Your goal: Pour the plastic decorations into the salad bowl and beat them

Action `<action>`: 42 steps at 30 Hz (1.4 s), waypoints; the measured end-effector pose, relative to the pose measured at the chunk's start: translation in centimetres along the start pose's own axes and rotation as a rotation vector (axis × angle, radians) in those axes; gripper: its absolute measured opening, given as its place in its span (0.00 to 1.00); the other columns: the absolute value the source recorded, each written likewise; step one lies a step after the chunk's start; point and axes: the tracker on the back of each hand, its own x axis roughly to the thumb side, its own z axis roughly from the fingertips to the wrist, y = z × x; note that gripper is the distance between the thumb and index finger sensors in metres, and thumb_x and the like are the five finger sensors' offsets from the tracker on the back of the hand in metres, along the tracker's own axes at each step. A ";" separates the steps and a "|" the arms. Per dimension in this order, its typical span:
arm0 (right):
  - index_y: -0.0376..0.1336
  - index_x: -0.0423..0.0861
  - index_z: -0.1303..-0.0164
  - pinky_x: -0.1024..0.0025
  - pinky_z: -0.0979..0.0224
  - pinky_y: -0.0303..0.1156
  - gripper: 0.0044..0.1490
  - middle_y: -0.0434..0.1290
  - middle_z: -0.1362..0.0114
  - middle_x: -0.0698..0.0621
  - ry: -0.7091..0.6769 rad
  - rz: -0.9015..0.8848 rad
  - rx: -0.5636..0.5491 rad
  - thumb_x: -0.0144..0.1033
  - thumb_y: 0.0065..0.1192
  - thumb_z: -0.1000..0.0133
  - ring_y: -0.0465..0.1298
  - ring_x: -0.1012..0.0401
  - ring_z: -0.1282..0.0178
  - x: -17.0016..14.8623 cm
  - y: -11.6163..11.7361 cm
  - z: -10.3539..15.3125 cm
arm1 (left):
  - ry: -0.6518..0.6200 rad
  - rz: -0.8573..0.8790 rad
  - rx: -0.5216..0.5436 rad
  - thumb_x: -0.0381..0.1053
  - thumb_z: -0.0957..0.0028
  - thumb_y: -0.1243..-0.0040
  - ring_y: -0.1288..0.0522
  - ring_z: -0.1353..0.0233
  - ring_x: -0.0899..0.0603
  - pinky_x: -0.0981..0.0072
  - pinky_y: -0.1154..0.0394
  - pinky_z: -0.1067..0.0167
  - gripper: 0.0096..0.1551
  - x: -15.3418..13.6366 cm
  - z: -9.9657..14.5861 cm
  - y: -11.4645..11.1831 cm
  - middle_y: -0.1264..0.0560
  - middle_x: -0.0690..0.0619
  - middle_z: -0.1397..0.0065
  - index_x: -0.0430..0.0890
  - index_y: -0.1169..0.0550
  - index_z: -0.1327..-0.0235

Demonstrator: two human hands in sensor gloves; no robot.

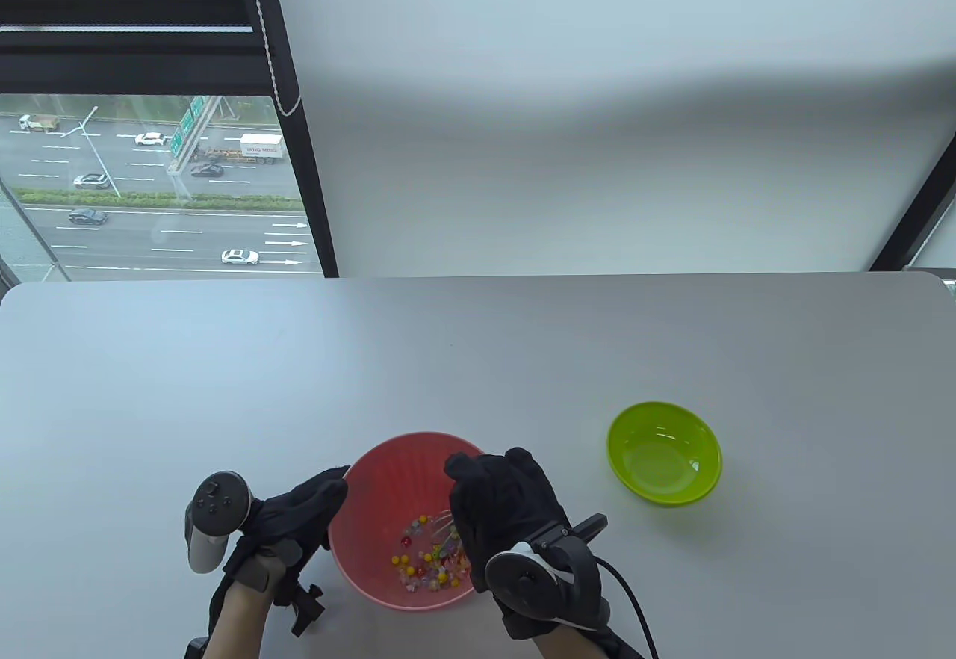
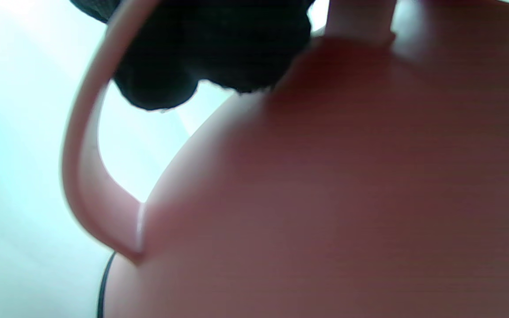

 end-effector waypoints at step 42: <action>0.53 0.57 0.28 0.53 0.21 0.65 0.27 0.70 0.33 0.57 -0.019 0.028 -0.015 0.48 0.55 0.36 0.83 0.58 0.49 0.2 0.4 0.1 | 0.000 0.002 -0.002 0.75 0.40 0.55 0.19 0.51 0.38 0.35 0.38 0.29 0.47 -0.1 0.0 -0.1 0.18 0.51 0.68 0.36 0.24 0.33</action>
